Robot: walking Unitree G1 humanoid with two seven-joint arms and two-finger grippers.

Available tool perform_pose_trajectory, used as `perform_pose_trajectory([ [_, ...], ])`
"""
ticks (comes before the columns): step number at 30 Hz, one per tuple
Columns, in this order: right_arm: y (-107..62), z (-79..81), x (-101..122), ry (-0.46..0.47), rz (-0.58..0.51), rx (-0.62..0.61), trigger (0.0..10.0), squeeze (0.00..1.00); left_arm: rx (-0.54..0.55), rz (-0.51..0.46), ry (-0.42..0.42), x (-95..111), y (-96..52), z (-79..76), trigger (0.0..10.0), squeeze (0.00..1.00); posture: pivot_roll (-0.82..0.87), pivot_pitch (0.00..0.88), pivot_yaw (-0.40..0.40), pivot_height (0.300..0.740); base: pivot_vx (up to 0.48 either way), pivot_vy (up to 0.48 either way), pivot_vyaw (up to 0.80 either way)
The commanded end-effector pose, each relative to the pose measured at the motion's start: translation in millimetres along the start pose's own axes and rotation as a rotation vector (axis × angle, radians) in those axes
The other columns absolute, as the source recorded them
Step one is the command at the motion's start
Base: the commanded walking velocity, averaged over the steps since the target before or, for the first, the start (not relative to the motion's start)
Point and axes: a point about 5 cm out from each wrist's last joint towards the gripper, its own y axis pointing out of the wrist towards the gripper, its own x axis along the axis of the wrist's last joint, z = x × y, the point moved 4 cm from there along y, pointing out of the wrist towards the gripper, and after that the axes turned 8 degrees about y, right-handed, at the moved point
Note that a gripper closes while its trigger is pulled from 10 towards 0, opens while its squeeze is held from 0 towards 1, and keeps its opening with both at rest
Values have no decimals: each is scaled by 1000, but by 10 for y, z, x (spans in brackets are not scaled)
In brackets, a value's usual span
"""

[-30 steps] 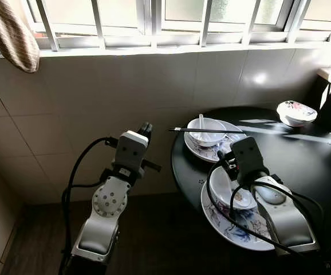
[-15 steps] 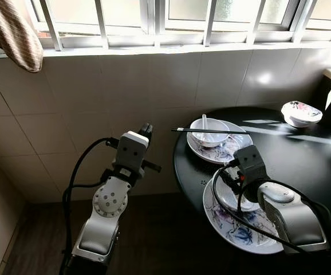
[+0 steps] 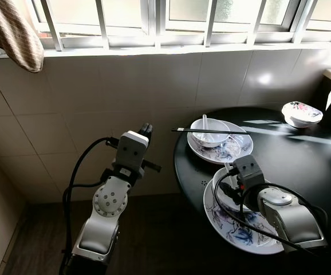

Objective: Kitchen organization

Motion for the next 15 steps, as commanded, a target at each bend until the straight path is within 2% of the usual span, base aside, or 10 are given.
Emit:
perform_pose_trajectory([
  [1,9,-36,34,-5,-7,-5,10000,0,0,-4,10,3,20,15,10000,0,74,0,-16,740,0,0,0],
  [15,118,-77,-53,21,-6,-3,10000,0,3,4,16,-17,13,18,10000,0,83,0,-21,740,0,0,0],
])
